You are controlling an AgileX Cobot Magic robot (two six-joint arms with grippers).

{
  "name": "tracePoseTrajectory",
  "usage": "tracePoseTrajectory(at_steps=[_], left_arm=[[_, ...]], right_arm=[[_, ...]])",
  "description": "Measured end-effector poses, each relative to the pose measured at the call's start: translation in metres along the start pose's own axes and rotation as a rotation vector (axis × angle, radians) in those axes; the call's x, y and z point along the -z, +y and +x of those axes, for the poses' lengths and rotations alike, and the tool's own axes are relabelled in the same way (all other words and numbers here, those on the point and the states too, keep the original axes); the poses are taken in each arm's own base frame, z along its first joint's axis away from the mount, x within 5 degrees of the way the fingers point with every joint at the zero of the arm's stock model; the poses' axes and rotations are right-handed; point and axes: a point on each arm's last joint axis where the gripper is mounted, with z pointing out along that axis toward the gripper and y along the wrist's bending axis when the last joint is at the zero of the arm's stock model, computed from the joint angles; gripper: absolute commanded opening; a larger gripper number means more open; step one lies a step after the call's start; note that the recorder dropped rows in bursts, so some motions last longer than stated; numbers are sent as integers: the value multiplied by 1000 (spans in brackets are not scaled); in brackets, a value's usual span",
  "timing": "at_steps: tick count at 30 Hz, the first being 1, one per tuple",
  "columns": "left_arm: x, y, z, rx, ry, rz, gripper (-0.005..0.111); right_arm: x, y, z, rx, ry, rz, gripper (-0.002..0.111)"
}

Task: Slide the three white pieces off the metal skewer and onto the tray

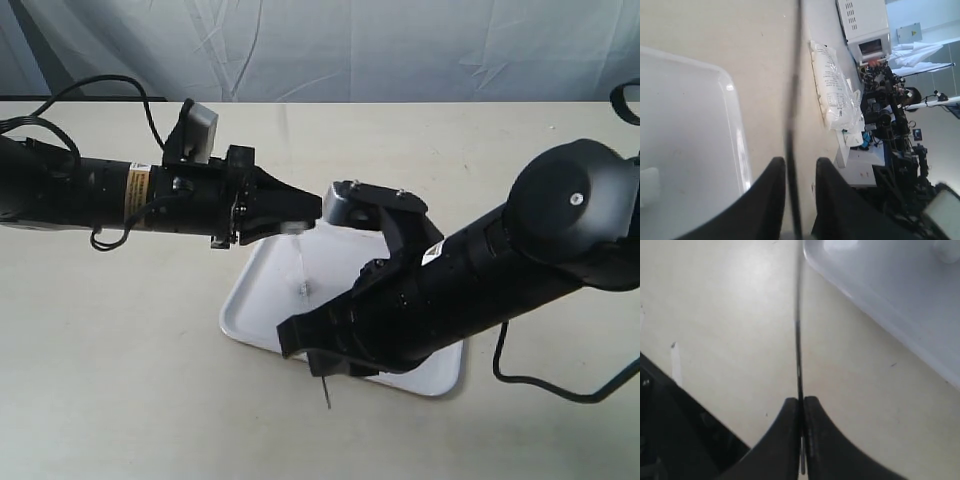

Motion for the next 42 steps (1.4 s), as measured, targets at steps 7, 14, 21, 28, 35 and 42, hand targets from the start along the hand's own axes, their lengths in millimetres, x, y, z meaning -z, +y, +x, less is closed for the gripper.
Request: tracePoseTrajectory(at_steps=[7, 14, 21, 28, 35, 42], left_arm=[[25, 9, -17, 30, -109, -8, 22], [37, 12, -21, 32, -127, 4, 22], [37, 12, -17, 12, -83, 1, 22], [29, 10, -9, -16, -6, -9, 22], [13, 4, 0, -48, 50, 12, 22], [13, 4, 2, -59, 68, 7, 22]], right_arm=[[-4, 8, 10, 17, 49, -16, -1], [-10, -4, 21, -12, 50, 26, -1], [-10, -6, 18, -14, 6, 39, -1], [-10, -6, 17, -19, 1, 39, -1], [-10, -5, 16, -38, -13, 28, -1], [-9, -5, 14, -43, -44, 32, -1]])
